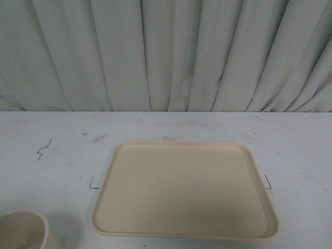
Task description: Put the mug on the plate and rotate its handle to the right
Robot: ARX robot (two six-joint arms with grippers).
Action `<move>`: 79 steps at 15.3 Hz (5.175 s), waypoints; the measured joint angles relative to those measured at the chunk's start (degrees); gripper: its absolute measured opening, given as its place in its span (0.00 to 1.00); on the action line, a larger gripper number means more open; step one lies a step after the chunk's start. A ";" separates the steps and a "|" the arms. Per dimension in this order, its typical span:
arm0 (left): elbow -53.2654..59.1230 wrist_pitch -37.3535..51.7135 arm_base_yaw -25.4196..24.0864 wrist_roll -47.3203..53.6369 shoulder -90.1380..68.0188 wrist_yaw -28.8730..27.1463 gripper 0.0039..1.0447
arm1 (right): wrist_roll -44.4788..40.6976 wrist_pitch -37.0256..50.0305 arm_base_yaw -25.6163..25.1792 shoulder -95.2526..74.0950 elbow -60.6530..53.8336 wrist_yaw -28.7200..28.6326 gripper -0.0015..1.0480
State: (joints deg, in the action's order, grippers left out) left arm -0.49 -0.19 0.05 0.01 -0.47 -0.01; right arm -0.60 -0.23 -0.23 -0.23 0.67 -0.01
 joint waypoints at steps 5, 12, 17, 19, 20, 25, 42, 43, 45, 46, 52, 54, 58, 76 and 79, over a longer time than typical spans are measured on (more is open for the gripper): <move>0.00 0.00 0.00 0.00 0.00 0.00 0.94 | 0.00 0.00 0.00 0.00 0.00 0.00 0.94; 0.00 0.00 0.00 0.00 0.00 0.00 0.94 | 0.00 0.02 0.00 0.00 0.00 0.00 0.94; -3.82 -10.86 2.78 2.49 -4.59 -7.52 0.94 | 0.02 0.00 0.00 0.00 0.00 0.04 0.94; -11.39 -16.98 -0.44 9.18 -18.91 -11.19 0.94 | 0.13 0.02 0.07 0.00 0.00 0.00 0.94; -13.27 -16.35 -1.31 10.47 -22.05 -10.19 0.94 | 0.13 -0.02 0.22 0.00 0.00 0.00 0.94; -24.30 -22.23 -3.32 4.02 -48.94 -1.11 0.94 | 0.13 0.02 0.22 0.00 0.00 -0.02 0.94; -25.09 -11.26 -2.91 -7.72 -80.91 1.31 0.56 | 0.13 0.02 0.22 0.00 0.00 -0.02 0.94; -25.18 -11.28 -2.95 -7.85 -80.96 1.33 0.47 | 0.13 0.02 0.22 0.00 0.00 -0.02 0.94; -25.44 -11.76 -2.95 -8.41 -80.98 1.53 0.28 | 0.13 0.00 0.22 0.00 0.00 -0.02 0.94; -25.59 -12.24 -2.91 -8.61 -80.96 1.84 0.18 | 0.13 0.02 0.22 0.00 0.00 -0.02 0.94; -33.24 -18.58 0.70 -9.14 -74.14 0.72 0.02 | 0.13 0.00 0.22 0.00 0.00 -0.02 0.94; -39.98 -17.20 6.51 -9.60 -77.57 -0.11 0.02 | 0.13 0.00 0.22 0.00 0.00 -0.02 0.94; -55.69 -14.53 18.80 -11.52 -95.01 -0.42 0.02 | 0.13 0.02 0.22 0.00 0.00 -0.02 0.94; -73.92 -20.39 29.16 -12.09 -117.68 -5.11 0.28 | 0.13 0.02 0.22 0.00 0.00 0.00 0.94; -71.87 -18.71 28.63 -11.98 -113.94 -5.09 0.67 | 0.13 0.00 0.22 0.00 0.00 -0.02 0.94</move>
State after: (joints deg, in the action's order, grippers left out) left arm -72.36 -18.90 28.69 -11.97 -114.41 -5.10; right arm -0.47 -0.23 -0.01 -0.23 0.67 -0.03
